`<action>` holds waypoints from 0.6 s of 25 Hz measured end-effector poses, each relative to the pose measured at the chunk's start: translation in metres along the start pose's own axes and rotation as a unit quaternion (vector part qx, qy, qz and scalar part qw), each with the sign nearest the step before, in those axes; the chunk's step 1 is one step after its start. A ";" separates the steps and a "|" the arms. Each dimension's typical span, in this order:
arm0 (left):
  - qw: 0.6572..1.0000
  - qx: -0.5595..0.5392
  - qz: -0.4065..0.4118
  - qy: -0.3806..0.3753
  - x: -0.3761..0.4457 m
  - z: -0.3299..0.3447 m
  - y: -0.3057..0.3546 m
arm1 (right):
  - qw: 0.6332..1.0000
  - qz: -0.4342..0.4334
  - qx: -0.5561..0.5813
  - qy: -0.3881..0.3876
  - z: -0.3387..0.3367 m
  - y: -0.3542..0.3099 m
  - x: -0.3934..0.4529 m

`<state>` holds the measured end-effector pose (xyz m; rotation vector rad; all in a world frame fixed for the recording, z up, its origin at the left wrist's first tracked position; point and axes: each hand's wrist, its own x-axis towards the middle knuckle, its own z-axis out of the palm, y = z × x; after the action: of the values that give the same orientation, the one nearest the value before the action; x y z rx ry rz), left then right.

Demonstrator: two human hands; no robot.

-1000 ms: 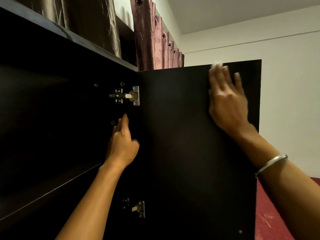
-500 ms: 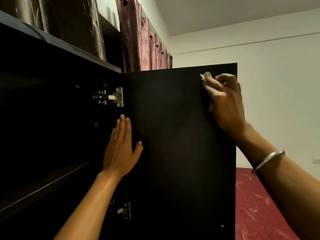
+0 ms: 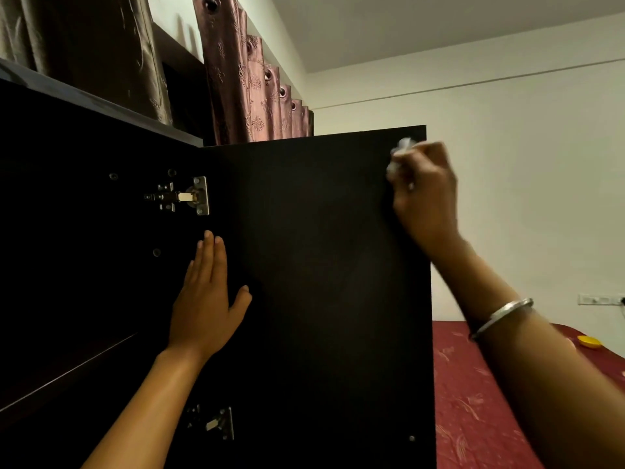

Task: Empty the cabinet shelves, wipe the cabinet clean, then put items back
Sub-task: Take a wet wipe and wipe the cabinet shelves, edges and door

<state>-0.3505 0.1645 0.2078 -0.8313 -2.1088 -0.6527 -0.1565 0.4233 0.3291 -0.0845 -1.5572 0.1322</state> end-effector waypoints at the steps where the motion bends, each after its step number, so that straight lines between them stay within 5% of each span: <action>1: 1.000 0.000 -0.006 0.003 0.001 0.002 0.002 | 0.997 -0.023 0.027 -0.064 0.016 -0.009 -0.037; 4: 1.000 0.015 -0.024 0.005 0.003 0.003 0.005 | 0.905 -0.217 0.002 -0.367 0.032 -0.034 -0.155; 6: 0.999 0.025 -0.019 -0.008 0.003 0.000 0.001 | 0.912 -0.261 -0.014 -0.318 0.023 -0.010 -0.146; 9: 0.999 0.033 -0.018 -0.028 0.002 -0.004 -0.001 | 0.997 -0.063 -0.041 -0.023 -0.007 0.016 -0.056; 11: 0.999 0.026 -0.024 -0.025 0.001 -0.003 0.003 | 0.997 0.045 -0.025 0.050 -0.007 0.019 -0.039; 13: 0.999 0.016 -0.033 -0.024 0.002 -0.002 0.008 | 0.999 0.037 0.005 -0.031 0.016 0.003 -0.095; 15: 0.998 0.020 -0.041 -0.034 0.003 -0.004 0.008 | 0.972 -0.109 0.015 -0.209 0.025 -0.018 -0.169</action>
<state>-0.3439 0.1682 0.2137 -0.7582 -2.2195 -0.6310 -0.1823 0.3819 0.1648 0.1482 -1.9730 -0.0033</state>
